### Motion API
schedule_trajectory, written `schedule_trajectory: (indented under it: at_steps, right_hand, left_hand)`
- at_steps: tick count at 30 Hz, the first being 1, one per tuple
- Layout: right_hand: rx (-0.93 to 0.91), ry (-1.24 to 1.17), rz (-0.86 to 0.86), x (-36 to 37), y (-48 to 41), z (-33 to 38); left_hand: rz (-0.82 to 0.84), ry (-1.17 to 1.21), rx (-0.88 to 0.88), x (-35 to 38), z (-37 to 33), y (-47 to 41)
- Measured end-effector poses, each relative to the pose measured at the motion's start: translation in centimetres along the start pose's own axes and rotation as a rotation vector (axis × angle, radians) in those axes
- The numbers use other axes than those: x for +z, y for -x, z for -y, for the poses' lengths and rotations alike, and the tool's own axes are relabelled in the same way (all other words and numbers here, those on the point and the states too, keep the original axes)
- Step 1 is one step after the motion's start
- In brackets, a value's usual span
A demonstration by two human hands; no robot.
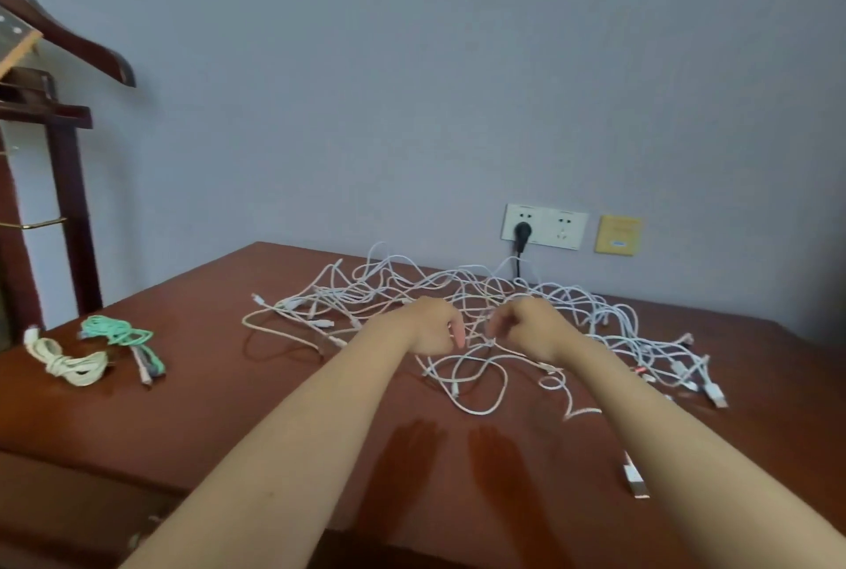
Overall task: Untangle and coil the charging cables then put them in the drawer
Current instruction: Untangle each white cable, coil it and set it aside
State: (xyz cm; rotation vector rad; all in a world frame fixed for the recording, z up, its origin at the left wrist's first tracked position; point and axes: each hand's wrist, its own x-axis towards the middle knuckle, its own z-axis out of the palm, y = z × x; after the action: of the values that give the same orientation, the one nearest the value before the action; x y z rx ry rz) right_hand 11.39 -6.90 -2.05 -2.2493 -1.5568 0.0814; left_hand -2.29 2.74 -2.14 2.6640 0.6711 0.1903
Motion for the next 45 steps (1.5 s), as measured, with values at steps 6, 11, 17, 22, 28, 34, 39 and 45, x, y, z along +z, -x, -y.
schedule_trajectory:
  at_steps: [6,11,17,22,28,34,39,45]
  right_hand:
    - [0.186,0.035,0.024,-0.6,2.5,-4.9]
    - [0.309,-0.045,0.045,0.2,3.8,-7.8]
    - [0.351,-0.089,-0.019,1.9,3.7,-9.0]
    - [0.354,-0.166,-0.275,2.4,2.6,-8.2]
    - [-0.080,0.130,-0.383,1.9,1.9,-6.6]
    - [-0.086,-0.001,-0.303,0.9,1.1,-7.7]
    - [0.250,-0.187,-0.536,-0.7,1.4,-9.8]
    - [0.529,-0.255,-0.744,-2.3,3.0,-12.8]
  left_hand:
    - [0.109,0.025,0.092,3.1,-3.4,-2.1]
    - [0.179,-0.017,0.091,5.8,-5.3,-3.7]
    - [-0.086,-0.295,-0.102,8.0,-3.9,-5.1]
    - [-0.147,-0.147,-0.164,8.7,-2.6,-6.4]
    - [-0.227,0.575,0.103,7.1,-3.6,-7.1]
    - [-0.299,0.579,0.172,5.6,-4.3,-7.3]
    - [-0.189,0.156,0.238,4.9,-3.9,-7.0]
    - [-0.307,0.274,0.132,4.8,-2.1,-7.1]
